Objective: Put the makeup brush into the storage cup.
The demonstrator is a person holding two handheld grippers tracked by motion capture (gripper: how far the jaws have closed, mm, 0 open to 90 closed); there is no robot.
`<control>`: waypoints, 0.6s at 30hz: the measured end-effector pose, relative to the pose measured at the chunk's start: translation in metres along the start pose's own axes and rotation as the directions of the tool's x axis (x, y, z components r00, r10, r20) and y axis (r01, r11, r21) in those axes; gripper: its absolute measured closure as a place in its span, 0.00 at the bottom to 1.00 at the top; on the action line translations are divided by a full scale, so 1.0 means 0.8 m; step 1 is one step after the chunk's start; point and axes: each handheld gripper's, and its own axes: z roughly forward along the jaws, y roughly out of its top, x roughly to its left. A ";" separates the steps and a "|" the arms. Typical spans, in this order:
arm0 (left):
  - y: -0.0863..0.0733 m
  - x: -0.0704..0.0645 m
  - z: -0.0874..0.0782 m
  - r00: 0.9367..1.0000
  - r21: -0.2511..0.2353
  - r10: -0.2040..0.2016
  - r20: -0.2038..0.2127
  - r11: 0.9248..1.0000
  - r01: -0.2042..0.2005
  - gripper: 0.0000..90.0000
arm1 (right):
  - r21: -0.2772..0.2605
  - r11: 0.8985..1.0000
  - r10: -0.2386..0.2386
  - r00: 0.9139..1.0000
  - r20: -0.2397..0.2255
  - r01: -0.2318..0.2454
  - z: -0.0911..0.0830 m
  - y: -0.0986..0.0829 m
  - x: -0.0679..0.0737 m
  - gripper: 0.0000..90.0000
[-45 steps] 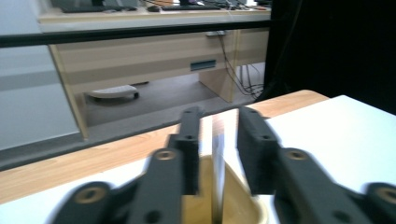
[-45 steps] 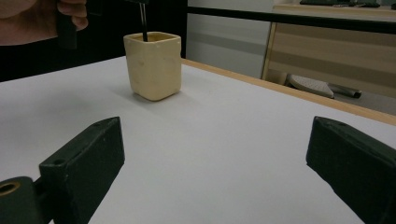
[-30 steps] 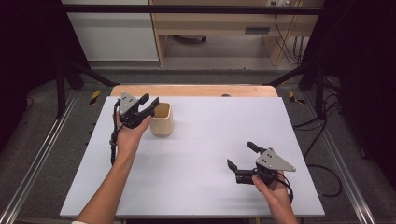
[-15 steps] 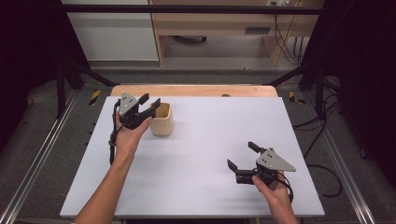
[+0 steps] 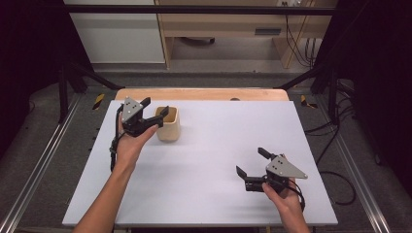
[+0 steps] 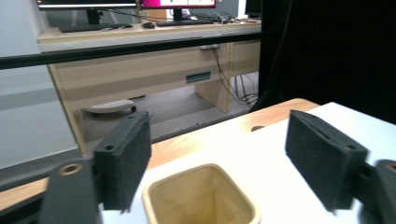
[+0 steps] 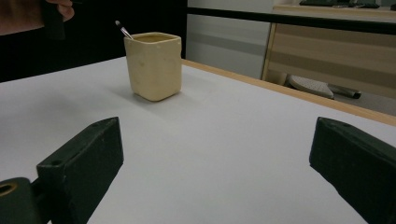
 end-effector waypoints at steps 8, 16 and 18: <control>0.003 -0.004 -0.005 0.999 -0.005 -0.008 0.033 1.000 0.008 0.15 | 0.003 1.000 -0.001 1.000 0.001 0.001 0.000 0.000 0.000 0.04; 0.002 -0.009 -0.012 0.999 -0.013 -0.011 0.052 1.000 0.012 0.11 | 0.000 1.000 0.000 1.000 0.002 0.000 -0.001 0.000 -0.001 0.04; 0.000 -0.010 -0.014 0.998 -0.014 -0.008 0.057 1.000 0.009 0.09 | -0.002 1.000 0.001 1.000 0.003 -0.001 -0.001 0.000 -0.001 0.04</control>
